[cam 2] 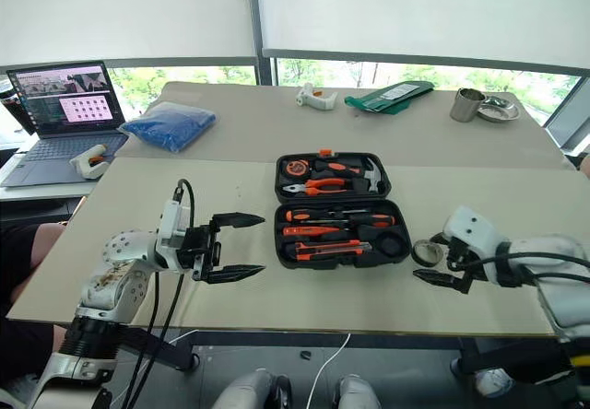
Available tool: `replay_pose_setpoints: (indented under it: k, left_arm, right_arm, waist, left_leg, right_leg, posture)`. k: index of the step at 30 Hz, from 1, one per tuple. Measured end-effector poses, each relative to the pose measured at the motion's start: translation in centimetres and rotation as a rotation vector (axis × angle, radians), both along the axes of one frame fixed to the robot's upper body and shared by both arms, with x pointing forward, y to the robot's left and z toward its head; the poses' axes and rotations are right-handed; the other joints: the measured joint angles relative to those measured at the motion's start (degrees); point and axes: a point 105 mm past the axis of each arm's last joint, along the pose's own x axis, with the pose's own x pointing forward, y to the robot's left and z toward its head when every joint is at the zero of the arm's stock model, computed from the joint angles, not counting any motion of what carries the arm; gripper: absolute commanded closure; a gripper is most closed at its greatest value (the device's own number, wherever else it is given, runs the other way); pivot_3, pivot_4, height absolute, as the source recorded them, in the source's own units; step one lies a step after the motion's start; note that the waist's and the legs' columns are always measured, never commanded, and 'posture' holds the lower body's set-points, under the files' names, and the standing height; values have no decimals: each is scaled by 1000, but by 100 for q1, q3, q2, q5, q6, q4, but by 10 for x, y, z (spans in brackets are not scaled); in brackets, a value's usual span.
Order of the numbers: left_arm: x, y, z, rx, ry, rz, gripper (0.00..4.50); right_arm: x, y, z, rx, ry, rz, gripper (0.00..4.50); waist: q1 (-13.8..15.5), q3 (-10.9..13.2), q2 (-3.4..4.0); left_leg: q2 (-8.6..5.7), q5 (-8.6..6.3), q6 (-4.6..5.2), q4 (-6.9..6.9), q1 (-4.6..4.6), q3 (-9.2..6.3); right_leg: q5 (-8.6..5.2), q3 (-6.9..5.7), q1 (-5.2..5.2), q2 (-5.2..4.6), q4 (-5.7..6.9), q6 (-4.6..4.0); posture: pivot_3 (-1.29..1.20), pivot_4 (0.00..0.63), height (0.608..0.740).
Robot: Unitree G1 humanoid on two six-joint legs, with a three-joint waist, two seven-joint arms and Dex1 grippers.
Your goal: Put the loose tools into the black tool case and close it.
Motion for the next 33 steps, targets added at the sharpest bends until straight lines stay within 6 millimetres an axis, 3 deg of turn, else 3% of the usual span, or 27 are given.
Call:
replay_pose_setpoints:
  k: [1, 12, 17, 19, 23, 26, 30, 33]
  left_arm:
    - [0, 0, 1, 3, -6, 0, 0]
    - [2, -1, 2, 16, -19, -2, 0]
    - [2, -7, 1, 9, -26, -20, 0]
    - [3, -7, 0, 15, -27, -15, 0]
    - [4, -8, -1, 8, -28, -14, 0]
    - [3, -9, -3, 6, -25, -16, 0]
    - [2, -16, -3, -20, -28, -29, 0]
    - [3, -18, -3, -25, -41, -29, 0]
  right_arm:
    - [1, 0, -3, -12, 14, -1, 678]
    - [4, -7, -14, -56, 85, -17, 4425]
    - [-7, -20, -8, -34, 114, -32, 4479]
    - [-8, -18, 6, 18, 104, -32, 4479]
    - [-2, 14, 64, 170, 18, 54, 4479]
    - [3, 41, 85, 223, 3, 121, 4479]
    - [11, 81, 70, 244, 145, 167, 4479]
    - [18, 80, 47, 168, 246, 105, 4479]
  waist:
    - [6, 0, 0]
    - [-24, 0, 0]
    - [-10, 0, 1]
    - [-26, 1, 2]
    - [-127, 3, 1]
    - [-122, 4, 0]
    - [-88, 4, 0]
    - [-31, 4, 0]
  left_leg:
    - [0, 0, -1, 0, 0, 0]
    - [1, 4, -7, 0, 1, 0]
    - [0, 4, -7, 0, 0, 1]
    - [1, 5, -9, 0, 0, 1]
    - [10, 12, -20, -2, 5, 0]
    - [13, 12, -19, -2, 9, -5]
    - [7, 11, -18, 0, -8, -2]
    - [-2, 8, -12, 9, -35, 1]
  right_leg:
    - [0, -1, 0, -1, 1, 1]
    - [7, -1, -1, 0, 5, 13]
    - [16, -1, -1, -2, 6, 1]
    - [18, -1, -1, -1, 8, 0]
    - [16, -1, -4, 8, 10, 8]
    - [14, -7, -14, 8, 11, 7]
    - [23, -3, -39, -1, 13, -8]
    - [48, -4, -61, -7, 12, -40]
  posture:
    - [0, 150, 740]
    - [0, 150, 740]
    - [0, 150, 740]
    - [0, 150, 740]
    - [0, 150, 740]
    - [0, 150, 740]
    - [0, 150, 740]
    - [0, 150, 740]
